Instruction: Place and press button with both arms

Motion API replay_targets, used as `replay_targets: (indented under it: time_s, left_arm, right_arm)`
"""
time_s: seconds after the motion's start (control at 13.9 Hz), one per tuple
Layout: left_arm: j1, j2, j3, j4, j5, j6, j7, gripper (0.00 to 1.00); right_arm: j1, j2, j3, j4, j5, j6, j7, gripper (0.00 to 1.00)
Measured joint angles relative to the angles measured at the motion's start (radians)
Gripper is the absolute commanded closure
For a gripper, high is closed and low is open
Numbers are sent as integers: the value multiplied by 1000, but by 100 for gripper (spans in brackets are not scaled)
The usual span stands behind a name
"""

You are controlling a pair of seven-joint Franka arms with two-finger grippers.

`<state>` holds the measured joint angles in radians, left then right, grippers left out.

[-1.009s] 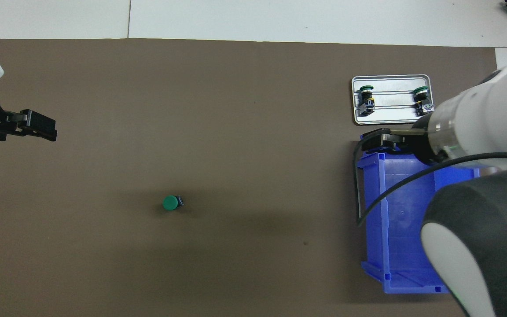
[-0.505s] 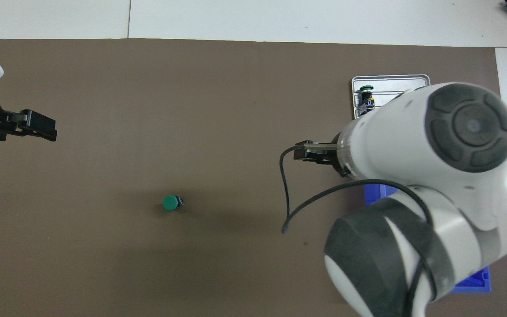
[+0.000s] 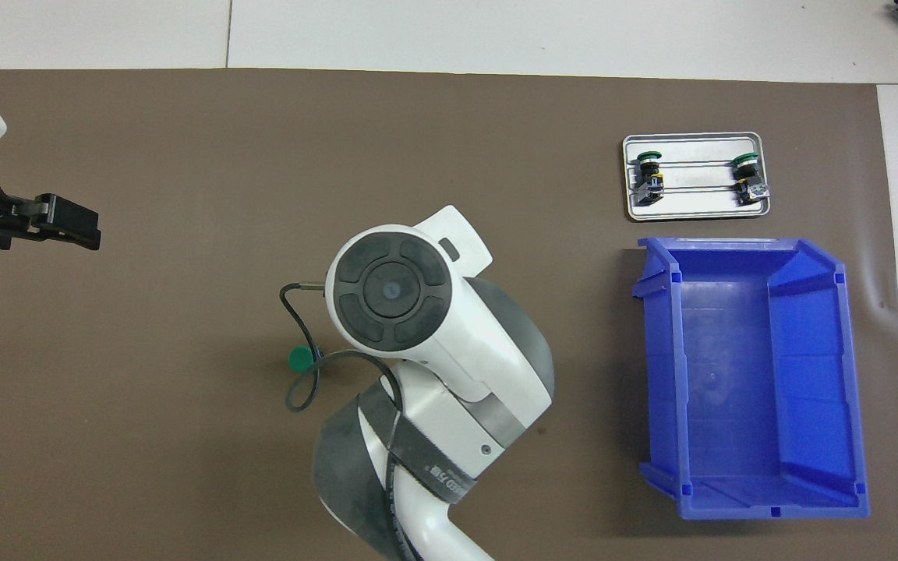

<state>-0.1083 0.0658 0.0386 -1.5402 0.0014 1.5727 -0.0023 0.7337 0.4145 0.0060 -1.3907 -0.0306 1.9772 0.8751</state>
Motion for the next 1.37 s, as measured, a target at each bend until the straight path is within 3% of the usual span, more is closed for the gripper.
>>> replay_targets:
  time_s: [0.58, 1.37]
  left_arm:
    - [0, 0, 0, 0, 0, 0, 0, 0]
    - [0, 0, 0, 0, 0, 0, 0, 0]
  right_arm:
    - [105, 160, 0, 79, -38, 51, 20, 1]
    - [154, 216, 0, 83, -55, 114, 20, 2]
